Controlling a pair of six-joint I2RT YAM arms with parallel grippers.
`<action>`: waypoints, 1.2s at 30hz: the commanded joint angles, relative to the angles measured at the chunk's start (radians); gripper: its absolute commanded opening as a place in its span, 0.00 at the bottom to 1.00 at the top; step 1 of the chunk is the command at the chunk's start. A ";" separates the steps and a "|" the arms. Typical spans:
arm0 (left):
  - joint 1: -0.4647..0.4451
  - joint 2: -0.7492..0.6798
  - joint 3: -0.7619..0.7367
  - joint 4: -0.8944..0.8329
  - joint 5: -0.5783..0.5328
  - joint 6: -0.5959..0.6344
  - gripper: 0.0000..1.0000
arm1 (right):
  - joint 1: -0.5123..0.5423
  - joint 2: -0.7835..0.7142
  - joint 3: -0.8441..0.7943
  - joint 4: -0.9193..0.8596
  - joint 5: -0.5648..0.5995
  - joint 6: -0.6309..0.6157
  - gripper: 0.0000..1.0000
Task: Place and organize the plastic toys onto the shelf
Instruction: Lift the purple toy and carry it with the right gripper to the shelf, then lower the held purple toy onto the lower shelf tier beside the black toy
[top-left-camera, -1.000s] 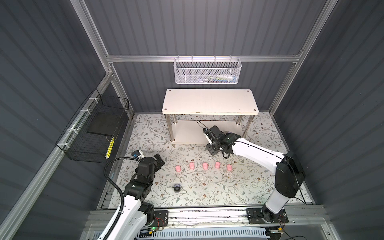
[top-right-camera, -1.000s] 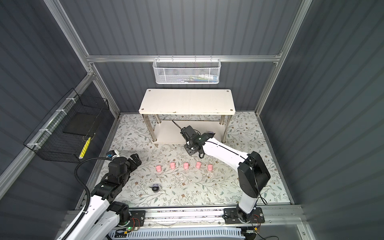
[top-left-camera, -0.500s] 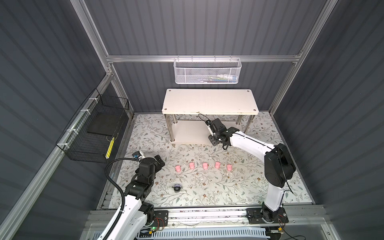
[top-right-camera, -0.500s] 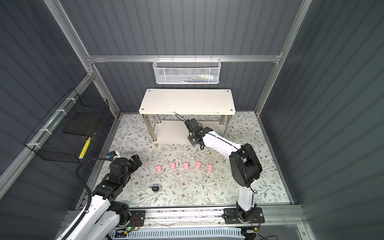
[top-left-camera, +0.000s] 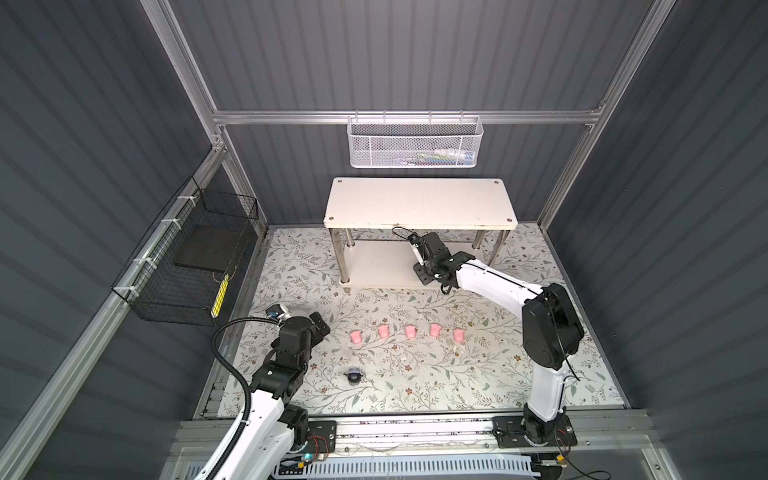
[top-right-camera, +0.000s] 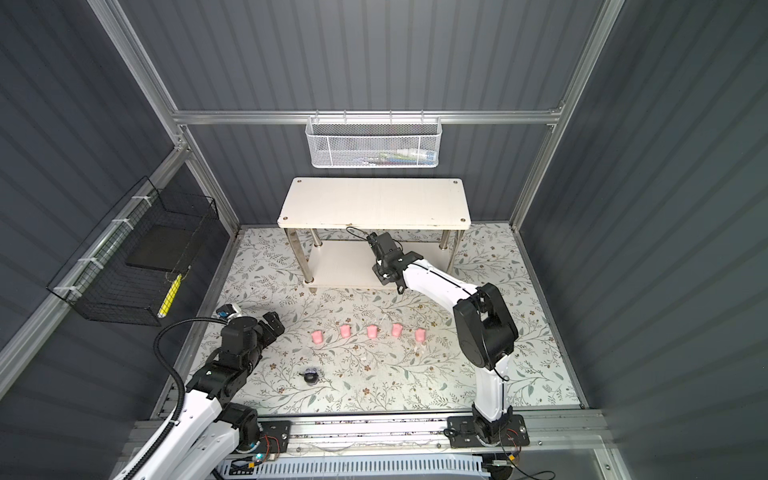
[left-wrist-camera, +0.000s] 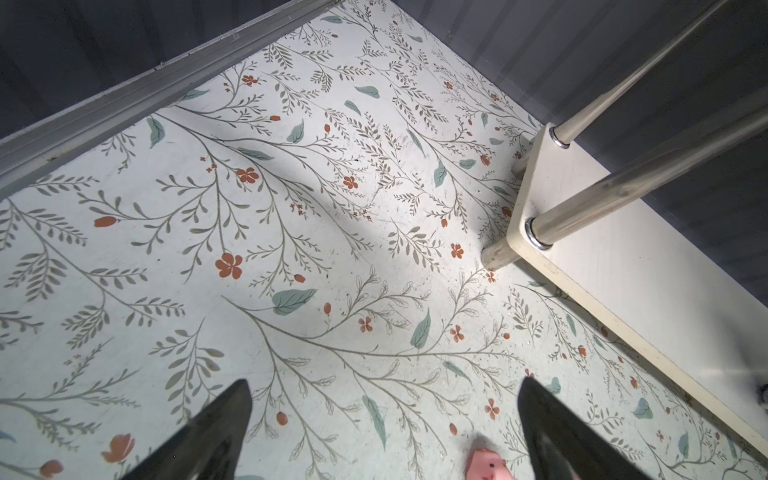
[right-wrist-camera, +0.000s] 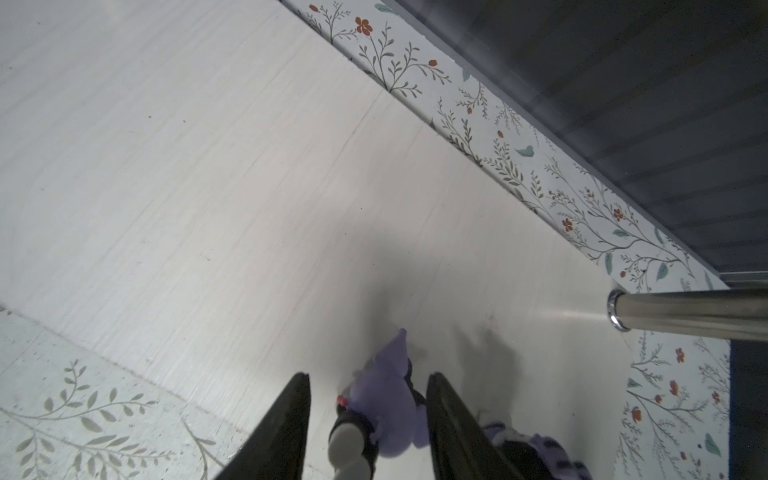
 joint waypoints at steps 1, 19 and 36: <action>-0.002 0.005 -0.011 0.019 -0.013 0.007 1.00 | -0.006 -0.052 -0.033 0.040 -0.001 0.018 0.49; -0.002 -0.009 -0.023 0.015 -0.001 -0.002 1.00 | -0.031 -0.083 -0.111 0.078 0.083 0.129 0.50; -0.002 -0.002 -0.022 0.021 -0.005 0.001 1.00 | -0.030 -0.077 -0.129 0.041 0.077 0.120 0.50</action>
